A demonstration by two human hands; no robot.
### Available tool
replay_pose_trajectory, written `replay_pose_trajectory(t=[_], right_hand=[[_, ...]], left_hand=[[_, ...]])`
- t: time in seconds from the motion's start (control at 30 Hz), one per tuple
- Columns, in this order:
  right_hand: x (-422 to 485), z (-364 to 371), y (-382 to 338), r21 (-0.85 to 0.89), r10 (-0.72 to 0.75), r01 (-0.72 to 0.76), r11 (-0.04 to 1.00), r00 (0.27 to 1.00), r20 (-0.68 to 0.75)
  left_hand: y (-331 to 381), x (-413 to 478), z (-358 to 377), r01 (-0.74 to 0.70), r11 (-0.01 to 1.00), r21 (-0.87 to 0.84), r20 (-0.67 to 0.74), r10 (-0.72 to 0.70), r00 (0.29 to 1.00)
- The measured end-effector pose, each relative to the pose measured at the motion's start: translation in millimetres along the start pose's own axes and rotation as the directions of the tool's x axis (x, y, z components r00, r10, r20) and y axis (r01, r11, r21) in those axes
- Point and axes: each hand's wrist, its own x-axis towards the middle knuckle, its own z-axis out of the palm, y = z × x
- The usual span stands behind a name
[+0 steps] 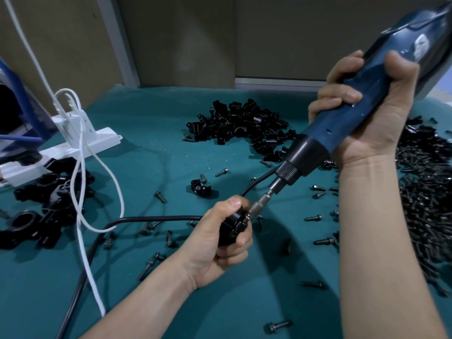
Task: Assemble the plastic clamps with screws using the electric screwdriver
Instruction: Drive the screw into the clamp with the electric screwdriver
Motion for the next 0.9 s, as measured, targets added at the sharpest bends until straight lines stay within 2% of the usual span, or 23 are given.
replay_pose_trajectory(t=[0.13,0.5,0.9], right_hand=[[0.1,2.2,1.0,0.075,0.017,-0.019,0.997,1.0,0.025],[1.3,-2.2,1.1,0.074,0.018,-0.02,0.997,0.999,0.028],[0.4,-3.2,3.1,0.066,0.023,-0.026,0.997,0.999,0.043]], left_hand=[[-0.2,1.1,-0.6,0.013,1.0,0.012,0.017,-0.013,1.0],[-1.1,2.0,-2.5,-0.016,1.0,0.024,0.065,0.015,0.998],[-3.0,3.4,-3.9,0.004,0.997,0.074,0.039,-0.007,0.999]])
